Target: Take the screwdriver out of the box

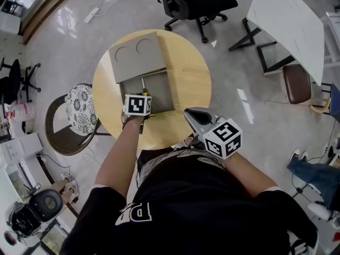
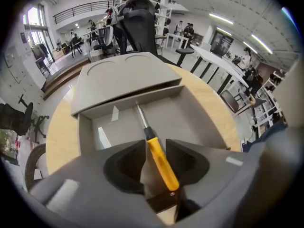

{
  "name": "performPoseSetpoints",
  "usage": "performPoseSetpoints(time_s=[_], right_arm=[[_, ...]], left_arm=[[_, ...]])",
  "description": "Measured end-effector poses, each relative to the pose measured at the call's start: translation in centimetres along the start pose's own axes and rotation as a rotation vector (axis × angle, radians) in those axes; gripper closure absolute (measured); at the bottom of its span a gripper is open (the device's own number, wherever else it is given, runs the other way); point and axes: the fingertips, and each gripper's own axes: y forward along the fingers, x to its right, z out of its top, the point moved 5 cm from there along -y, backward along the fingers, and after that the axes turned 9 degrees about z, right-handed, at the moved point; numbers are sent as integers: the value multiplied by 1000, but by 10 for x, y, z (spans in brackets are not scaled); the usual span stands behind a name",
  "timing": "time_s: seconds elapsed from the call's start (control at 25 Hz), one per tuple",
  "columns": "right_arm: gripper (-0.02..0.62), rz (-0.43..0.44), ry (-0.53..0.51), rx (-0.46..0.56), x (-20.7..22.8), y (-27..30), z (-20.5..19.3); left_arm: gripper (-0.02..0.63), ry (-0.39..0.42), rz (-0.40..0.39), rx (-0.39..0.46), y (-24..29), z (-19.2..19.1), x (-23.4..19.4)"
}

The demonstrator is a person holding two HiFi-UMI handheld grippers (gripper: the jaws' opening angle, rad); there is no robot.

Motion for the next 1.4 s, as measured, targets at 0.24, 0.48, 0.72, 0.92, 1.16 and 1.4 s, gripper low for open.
performPoseSetpoints(time_s=[0.24, 0.48, 0.72, 0.92, 1.16, 1.4], right_arm=[[594, 3, 7, -2, 7, -2, -3], [594, -4, 14, 0, 11, -6, -3], [594, 7, 1, -4, 8, -2, 0], [594, 8, -8, -1, 1, -1, 1], [594, 9, -31, 6, -17, 4, 1], [594, 7, -44, 15, -29, 7, 1]], left_arm=[[416, -32, -13, -72, 11, -5, 1], [447, -33, 11, -64, 11, 1, -2], [468, -56, 24, -69, 12, 2, -7], [469, -30, 21, -50, 2, 2, -5], [469, 8, 15, -2, -13, 1, -3], [469, 20, -1, 78, -39, 7, -3]])
